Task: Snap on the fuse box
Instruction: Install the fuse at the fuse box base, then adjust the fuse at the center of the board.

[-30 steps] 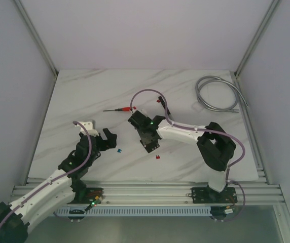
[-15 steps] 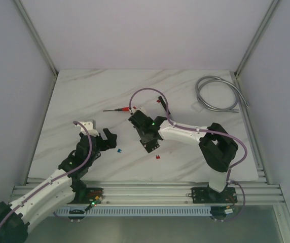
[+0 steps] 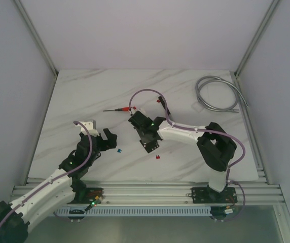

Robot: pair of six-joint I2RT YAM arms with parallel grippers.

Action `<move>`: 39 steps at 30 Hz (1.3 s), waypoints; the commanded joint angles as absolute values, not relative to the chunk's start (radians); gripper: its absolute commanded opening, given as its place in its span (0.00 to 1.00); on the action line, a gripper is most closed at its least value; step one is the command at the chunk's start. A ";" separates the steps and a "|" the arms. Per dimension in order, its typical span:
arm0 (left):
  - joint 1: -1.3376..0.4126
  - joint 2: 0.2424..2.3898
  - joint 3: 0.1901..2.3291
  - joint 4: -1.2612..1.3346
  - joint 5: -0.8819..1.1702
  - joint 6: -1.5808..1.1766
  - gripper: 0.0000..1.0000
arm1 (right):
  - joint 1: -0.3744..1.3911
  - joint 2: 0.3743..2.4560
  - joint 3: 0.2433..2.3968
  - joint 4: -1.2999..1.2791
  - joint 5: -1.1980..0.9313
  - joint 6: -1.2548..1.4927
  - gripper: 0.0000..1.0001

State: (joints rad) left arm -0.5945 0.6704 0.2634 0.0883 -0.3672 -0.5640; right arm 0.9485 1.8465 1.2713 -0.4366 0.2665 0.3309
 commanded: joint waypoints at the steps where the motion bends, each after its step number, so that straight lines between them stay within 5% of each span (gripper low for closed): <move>1: -0.589 0.674 0.276 0.092 -0.364 -0.565 1.00 | 0.942 1.874 1.247 -0.456 0.273 0.324 0.03; 24: -0.589 0.734 0.284 0.095 -0.360 -0.594 1.00 | 0.911 1.865 1.242 -0.439 0.220 0.314 0.00; 39: -0.589 1.064 0.497 -0.181 -0.290 -0.728 0.78 | 0.880 1.562 1.027 -0.126 0.248 0.222 0.47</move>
State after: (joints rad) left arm -0.5949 1.0054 0.4488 -0.0696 -0.3252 -0.6769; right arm 0.9020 1.6184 1.1255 -0.2314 0.2279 0.2443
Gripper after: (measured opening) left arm 0.819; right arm 0.427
